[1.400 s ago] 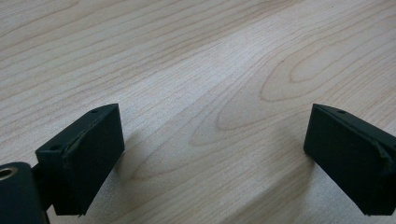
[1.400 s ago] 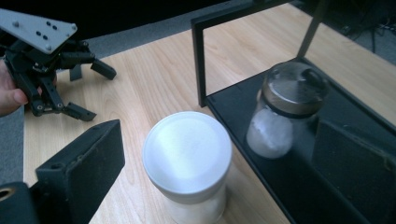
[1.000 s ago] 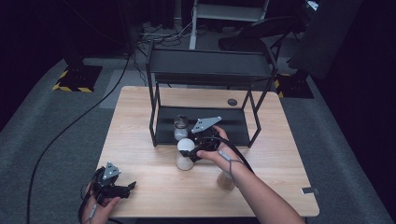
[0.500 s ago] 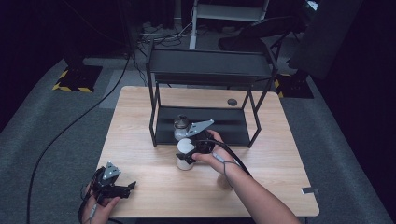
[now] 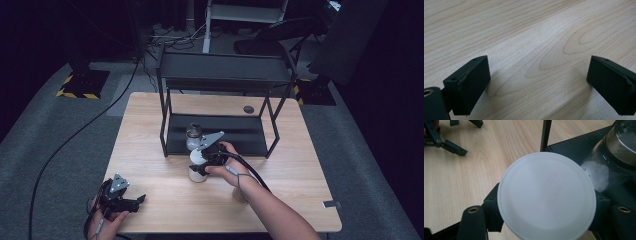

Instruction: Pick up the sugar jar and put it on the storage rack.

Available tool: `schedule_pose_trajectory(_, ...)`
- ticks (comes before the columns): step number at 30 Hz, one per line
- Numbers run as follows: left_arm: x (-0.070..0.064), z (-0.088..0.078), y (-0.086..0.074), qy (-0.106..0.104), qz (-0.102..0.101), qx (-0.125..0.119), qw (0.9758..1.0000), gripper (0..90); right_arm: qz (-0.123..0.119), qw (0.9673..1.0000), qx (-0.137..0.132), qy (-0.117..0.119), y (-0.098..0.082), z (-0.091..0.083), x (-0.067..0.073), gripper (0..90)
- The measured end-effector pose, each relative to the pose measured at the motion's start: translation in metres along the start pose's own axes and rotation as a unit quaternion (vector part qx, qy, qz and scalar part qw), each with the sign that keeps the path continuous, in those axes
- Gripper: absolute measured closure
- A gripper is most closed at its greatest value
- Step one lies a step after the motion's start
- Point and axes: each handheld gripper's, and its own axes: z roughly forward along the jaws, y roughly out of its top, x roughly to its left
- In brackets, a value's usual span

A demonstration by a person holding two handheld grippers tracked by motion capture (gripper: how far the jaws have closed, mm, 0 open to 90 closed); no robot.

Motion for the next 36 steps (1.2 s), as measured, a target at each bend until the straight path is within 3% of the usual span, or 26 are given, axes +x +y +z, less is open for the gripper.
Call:
schedule_pose_trajectory(10, 0.0, 0.0, 0.0, -0.001, 0.0, 0.0, 1.0, 4.4, -0.005, 1.0, 0.004, 0.001, 0.006, -0.003, -0.003, 33.3)
schedule_pose_trajectory(23, 0.0, 0.0, 0.0, -0.001, 0.001, 0.0, 1.0, 4.4, 0.007, 0.9998, -0.018, -0.007, 0.011, -0.028, -0.012, 33.3)
schedule_pose_trajectory(36, 0.0, 0.0, 0.0, -0.001, 0.001, 0.0, 1.0, 4.4, 0.029, 0.9985, -0.034, -0.032, 0.015, -0.049, -0.027, 33.3)
